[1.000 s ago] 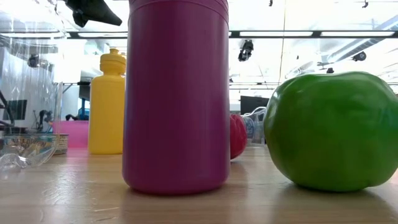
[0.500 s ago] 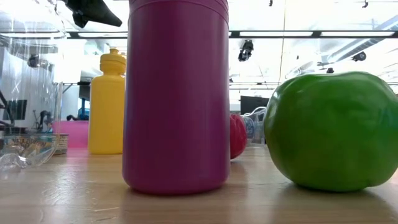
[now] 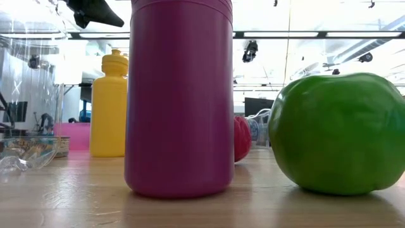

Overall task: Pick & Place Food Item
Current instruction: Put the purple water bottle into the right transparent bin

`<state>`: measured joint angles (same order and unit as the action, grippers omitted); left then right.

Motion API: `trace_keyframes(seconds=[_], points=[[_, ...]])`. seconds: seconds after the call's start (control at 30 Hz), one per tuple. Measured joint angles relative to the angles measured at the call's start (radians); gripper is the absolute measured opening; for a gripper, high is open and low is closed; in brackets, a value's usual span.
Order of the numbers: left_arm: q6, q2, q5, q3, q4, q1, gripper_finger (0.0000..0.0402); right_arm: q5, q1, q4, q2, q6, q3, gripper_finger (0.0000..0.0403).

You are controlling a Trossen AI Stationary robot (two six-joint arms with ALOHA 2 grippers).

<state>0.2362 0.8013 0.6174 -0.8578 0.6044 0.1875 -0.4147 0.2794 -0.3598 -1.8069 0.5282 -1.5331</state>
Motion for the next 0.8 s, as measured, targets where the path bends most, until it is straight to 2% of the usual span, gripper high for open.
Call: trace_keyframes(seconds=[0.27, 0.8], points=[[0.000, 0.000, 0.002, 0.000, 0.000, 0.000, 0.0007, -0.116, -0.001, 0.005, -0.010, -0.003, 0.002, 0.0146], [0.000, 0.000, 0.002, 0.000, 0.000, 0.000, 0.0007, -0.118, -0.027, 0.052, -0.057, -0.005, 0.002, 0.0133]])
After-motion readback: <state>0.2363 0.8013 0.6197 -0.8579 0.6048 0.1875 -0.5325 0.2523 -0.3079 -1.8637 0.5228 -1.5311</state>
